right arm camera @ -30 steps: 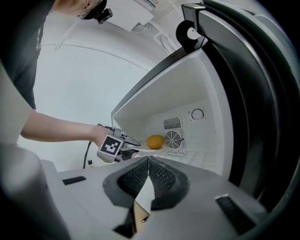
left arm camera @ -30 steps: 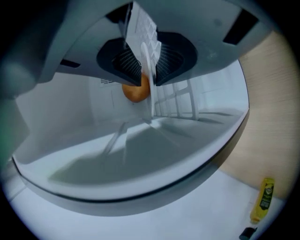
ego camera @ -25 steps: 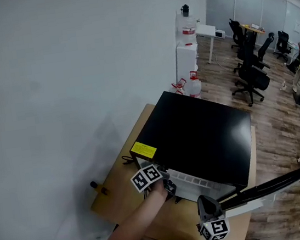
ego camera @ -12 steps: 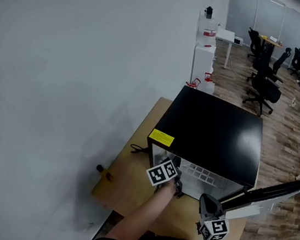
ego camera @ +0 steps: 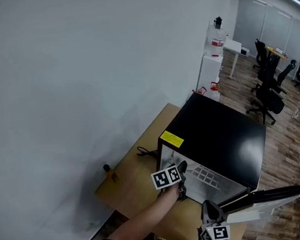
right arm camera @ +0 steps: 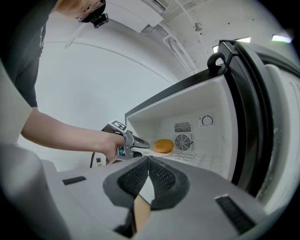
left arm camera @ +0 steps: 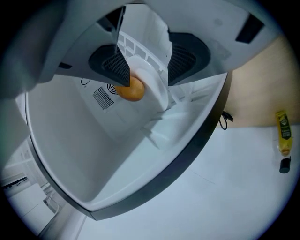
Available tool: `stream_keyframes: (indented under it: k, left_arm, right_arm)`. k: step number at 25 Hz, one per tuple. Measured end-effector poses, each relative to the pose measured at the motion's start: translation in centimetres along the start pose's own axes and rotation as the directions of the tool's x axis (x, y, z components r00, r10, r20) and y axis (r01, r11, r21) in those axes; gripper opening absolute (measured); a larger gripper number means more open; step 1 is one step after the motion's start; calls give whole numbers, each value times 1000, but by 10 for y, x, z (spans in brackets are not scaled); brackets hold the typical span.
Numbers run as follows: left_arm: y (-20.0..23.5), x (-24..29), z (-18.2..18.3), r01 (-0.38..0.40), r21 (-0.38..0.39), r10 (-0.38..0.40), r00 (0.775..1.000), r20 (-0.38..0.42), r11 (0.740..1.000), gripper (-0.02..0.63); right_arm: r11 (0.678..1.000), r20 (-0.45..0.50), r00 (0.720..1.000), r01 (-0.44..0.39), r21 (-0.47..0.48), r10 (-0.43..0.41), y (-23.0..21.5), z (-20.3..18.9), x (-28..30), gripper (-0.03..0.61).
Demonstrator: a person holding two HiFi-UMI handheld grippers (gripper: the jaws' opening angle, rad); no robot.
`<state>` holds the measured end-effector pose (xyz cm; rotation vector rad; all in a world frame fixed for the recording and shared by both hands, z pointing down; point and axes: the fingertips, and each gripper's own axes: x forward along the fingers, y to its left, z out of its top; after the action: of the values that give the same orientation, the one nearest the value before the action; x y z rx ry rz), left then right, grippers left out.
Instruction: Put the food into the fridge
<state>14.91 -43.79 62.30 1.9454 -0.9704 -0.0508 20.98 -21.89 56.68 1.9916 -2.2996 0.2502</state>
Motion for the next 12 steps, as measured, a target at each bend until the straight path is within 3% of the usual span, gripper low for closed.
stream_keyframes:
  k: [12]
  left_arm:
    - [-16,-4,-11,80,7,-80,997,-23,997,236]
  right_arm:
    - [1000,-1,1000,15,-7,-15,6,2,-8,60]
